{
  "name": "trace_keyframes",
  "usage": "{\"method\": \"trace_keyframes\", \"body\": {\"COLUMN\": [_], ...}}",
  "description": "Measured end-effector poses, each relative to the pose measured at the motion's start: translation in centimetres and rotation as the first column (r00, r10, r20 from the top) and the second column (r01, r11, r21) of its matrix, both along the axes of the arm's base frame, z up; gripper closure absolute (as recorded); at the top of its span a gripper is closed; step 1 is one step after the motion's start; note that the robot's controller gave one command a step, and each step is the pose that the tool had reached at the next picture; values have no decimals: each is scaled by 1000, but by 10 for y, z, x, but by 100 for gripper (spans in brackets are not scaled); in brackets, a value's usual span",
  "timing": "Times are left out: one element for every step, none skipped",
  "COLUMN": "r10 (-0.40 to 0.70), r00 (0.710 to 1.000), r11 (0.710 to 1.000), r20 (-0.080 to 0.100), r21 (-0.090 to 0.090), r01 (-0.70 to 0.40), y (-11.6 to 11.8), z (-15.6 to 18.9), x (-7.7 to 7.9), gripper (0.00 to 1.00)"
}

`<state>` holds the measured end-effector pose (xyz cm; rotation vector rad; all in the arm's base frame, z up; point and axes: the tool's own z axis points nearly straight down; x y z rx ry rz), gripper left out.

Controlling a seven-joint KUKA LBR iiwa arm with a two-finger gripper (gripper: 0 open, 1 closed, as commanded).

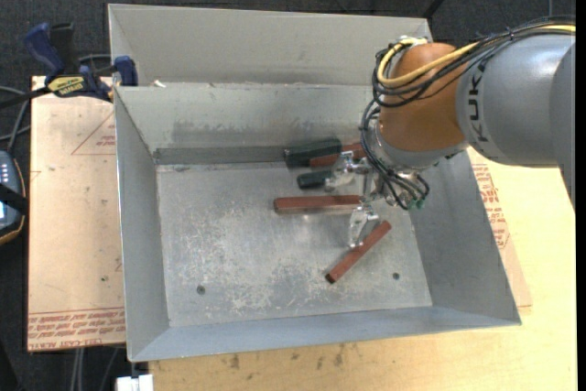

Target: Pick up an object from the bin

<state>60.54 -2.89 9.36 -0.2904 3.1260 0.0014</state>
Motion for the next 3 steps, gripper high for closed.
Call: {"method": "trace_keyframes", "body": {"r10": [222,222,259], "r00": [975,975,966], "r11": [975,975,966], "r20": [21,21,4], "r21": [-5,-5,-1], "r01": [-222,-222,-259], "y": [48,48,45], "z": [-13,-13,133], "x": [46,46,37], "gripper": [100,100,100]}}
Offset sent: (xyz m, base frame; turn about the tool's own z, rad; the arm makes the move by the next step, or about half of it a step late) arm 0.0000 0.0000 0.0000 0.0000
